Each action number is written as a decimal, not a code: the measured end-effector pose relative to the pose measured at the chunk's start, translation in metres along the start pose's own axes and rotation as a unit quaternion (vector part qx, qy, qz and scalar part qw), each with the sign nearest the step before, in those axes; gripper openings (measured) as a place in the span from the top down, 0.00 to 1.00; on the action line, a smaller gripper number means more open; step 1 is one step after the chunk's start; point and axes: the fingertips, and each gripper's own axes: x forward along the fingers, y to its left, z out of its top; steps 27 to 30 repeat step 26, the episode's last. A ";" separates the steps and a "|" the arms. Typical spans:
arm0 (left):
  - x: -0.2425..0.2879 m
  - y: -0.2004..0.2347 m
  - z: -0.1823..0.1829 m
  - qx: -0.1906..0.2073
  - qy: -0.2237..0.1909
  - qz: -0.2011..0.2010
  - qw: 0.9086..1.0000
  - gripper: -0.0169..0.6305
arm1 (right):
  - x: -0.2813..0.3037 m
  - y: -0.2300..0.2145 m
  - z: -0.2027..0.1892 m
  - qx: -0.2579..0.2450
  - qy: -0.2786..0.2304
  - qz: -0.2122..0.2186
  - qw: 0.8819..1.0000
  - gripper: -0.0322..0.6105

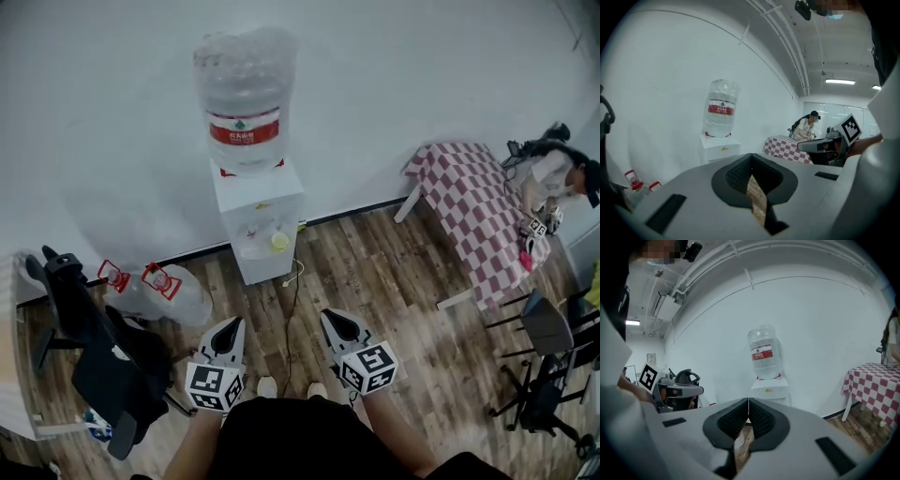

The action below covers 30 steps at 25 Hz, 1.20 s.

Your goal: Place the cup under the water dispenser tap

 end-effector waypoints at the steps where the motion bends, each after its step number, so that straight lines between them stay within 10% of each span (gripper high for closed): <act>1: 0.001 -0.006 0.003 0.003 -0.004 0.003 1.000 0.95 | -0.004 -0.006 0.001 -0.004 0.001 0.002 1.000 0.91; 30: 0.021 -0.055 0.010 0.006 -0.011 0.061 0.998 0.95 | -0.042 -0.055 0.005 -0.014 -0.008 0.035 0.999 0.92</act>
